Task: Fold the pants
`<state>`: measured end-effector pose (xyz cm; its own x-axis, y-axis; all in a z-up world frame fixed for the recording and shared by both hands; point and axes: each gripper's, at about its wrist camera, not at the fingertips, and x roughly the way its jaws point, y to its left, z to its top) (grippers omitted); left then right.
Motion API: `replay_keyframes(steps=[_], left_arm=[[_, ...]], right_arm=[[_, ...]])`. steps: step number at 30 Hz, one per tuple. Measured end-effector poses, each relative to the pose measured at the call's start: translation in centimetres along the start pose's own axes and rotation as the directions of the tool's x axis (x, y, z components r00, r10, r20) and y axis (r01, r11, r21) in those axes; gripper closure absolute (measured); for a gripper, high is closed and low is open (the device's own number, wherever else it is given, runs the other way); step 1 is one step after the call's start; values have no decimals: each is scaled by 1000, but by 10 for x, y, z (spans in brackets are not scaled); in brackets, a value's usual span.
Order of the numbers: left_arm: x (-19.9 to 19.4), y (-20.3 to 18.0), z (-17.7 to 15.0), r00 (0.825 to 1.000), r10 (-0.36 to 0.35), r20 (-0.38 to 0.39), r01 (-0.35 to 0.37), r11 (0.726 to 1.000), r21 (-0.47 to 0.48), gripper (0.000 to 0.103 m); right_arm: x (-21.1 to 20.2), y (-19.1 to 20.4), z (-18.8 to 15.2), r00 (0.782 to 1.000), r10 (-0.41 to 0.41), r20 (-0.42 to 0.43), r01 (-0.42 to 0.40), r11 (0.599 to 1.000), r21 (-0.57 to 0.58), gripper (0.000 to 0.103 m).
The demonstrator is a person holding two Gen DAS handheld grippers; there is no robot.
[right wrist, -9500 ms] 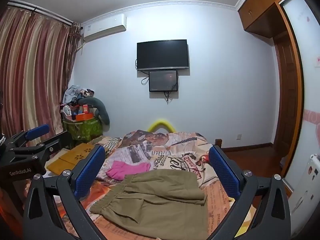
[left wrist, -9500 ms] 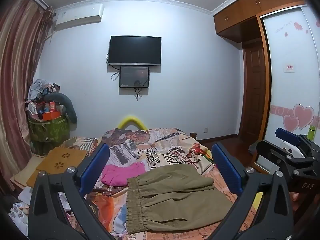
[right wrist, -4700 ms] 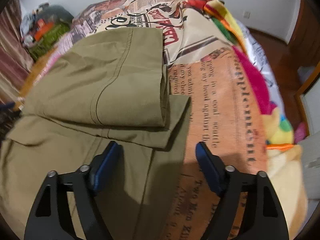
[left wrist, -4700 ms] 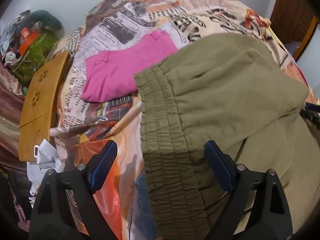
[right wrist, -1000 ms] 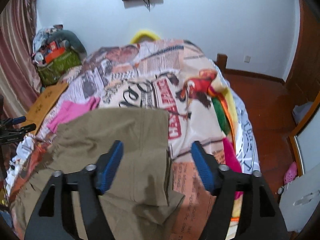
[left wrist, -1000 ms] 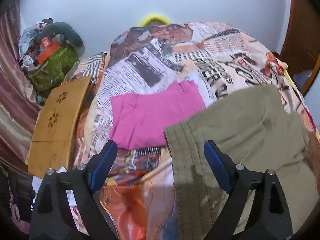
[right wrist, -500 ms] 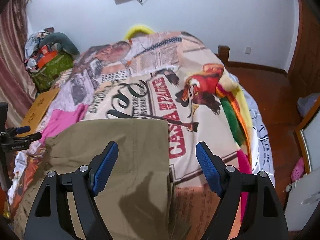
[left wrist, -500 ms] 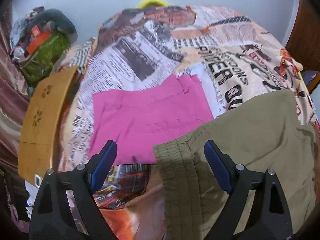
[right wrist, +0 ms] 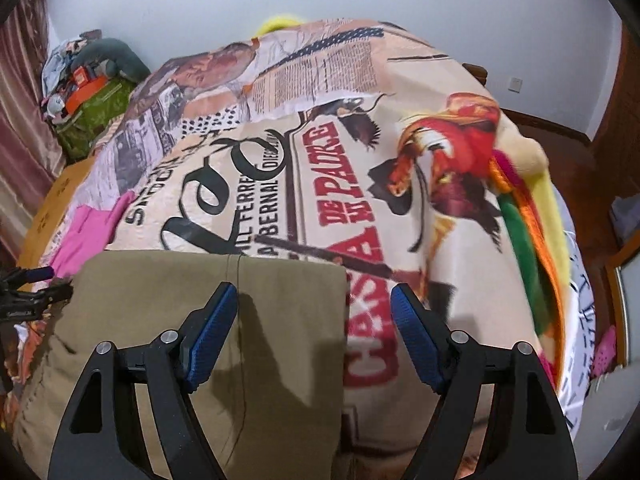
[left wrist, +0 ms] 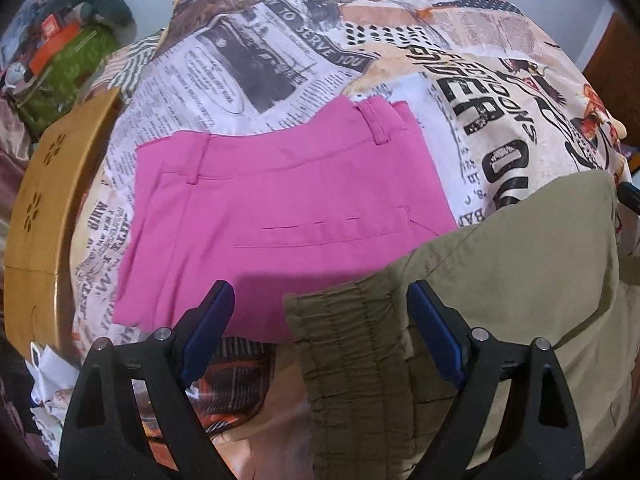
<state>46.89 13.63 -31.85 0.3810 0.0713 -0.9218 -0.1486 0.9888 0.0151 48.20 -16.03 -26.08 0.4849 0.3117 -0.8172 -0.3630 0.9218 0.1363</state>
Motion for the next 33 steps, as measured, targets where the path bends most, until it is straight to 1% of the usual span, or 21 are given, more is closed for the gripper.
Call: replay_keyframes(steps=[1,2,3,4,5,6,9,10,12,13,14,18,23,27,31,33], left_arm=[[1,-2,-1,1000,-3,1,3,1000,7,14],[2,-3,-2,1000,-6,4,6,1000,14,17],[2,-5,-3,1000,-17,9,17,1000,22,23],[1,-6,-4,999,-33,13,33,999,28,27],[1,-6,-4,999,-47,18,47,998,29,36],[0,-7,-4,998,-61,20,60,998,28,41],[-1,-9,-5,999,-42,26,41,999,22,48],[-1,-9,-4,999,-38,24,37,999,15,49],[-2,-8,-4,999,-37,25,37,999,-1,52],[-3,-8,-4,999,-32,28,32,999,-2,53],[-4,-8,-4,999,-22,30,22,1000,-1,56],[-15,-9,-3,999,6,52,-6,1000,-2,57],[-49,-16,3,989,47,143,-51,998,26,58],[-88,-20,14,971,53,234,-62,998,32,58],[-131,-25,24,946,43,322,-49,999,12,58],[-152,-27,26,933,33,359,-41,999,14,58]], right_arm=[[3,1,0,1000,-15,-1,15,1000,-1,35],[7,1,-1,1000,-8,-7,8,1000,5,44],[10,0,-2,1000,9,-15,-9,1000,14,49],[12,-1,-4,999,31,-13,-31,999,31,55],[12,-1,-5,999,40,-1,-40,998,40,61],[12,0,-7,999,47,10,-48,998,45,62],[11,3,-6,999,21,29,-22,999,46,76],[10,2,-6,999,7,33,-8,999,49,89],[8,-2,-4,999,19,39,-22,998,64,91],[5,-4,-5,999,18,44,-21,998,67,94],[5,-4,-4,999,17,48,-20,998,67,95],[-8,-2,-1,997,15,77,-19,999,51,97],[-40,-2,14,989,17,146,-24,999,44,98],[-75,0,30,974,8,225,-16,999,31,98],[-119,3,45,949,1,314,-11,999,30,98],[-137,5,52,942,6,336,-16,999,29,99]])
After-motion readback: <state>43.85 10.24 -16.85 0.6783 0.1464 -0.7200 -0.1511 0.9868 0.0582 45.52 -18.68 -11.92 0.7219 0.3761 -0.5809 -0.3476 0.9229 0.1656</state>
